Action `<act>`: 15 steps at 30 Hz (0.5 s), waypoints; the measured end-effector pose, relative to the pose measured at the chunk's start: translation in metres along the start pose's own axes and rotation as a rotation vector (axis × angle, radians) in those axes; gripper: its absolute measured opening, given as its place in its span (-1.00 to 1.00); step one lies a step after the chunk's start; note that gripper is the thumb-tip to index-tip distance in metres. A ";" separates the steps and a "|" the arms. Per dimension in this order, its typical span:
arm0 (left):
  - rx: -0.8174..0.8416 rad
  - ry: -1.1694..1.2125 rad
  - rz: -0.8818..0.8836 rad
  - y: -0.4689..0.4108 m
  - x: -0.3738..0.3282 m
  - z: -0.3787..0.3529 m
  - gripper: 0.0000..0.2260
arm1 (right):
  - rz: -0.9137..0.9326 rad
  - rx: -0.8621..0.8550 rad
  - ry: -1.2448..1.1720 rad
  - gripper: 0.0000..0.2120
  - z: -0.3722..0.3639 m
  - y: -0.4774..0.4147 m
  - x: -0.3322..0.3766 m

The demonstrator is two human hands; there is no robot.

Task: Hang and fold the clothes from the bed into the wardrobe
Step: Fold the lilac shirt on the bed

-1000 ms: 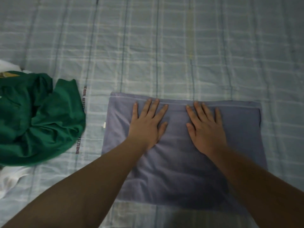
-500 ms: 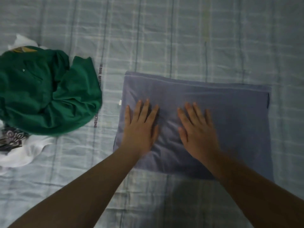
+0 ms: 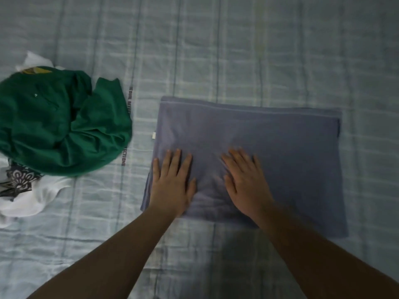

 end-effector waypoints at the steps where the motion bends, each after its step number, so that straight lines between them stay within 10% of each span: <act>1: -0.015 0.034 -0.009 -0.007 -0.013 0.007 -0.44 | -0.060 -0.039 -0.033 -0.54 0.015 0.007 -0.015; 6: -0.045 0.214 -0.231 -0.065 -0.133 0.020 -0.65 | -0.617 -0.266 -0.110 -0.59 0.079 0.089 -0.136; 15: 0.161 0.501 -0.069 -0.161 -0.328 -0.029 -0.84 | -1.207 -0.166 -0.200 -0.63 0.083 0.204 -0.243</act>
Point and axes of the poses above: each hand's wrist, its own y-axis away from the middle knuckle, its own z-axis out of the back of the hand, x = y × z, the point moved 10 cm from there along -y, towards the middle knuckle, and after that the axes turned 11 degrees about -x, right-handed, at the moved point
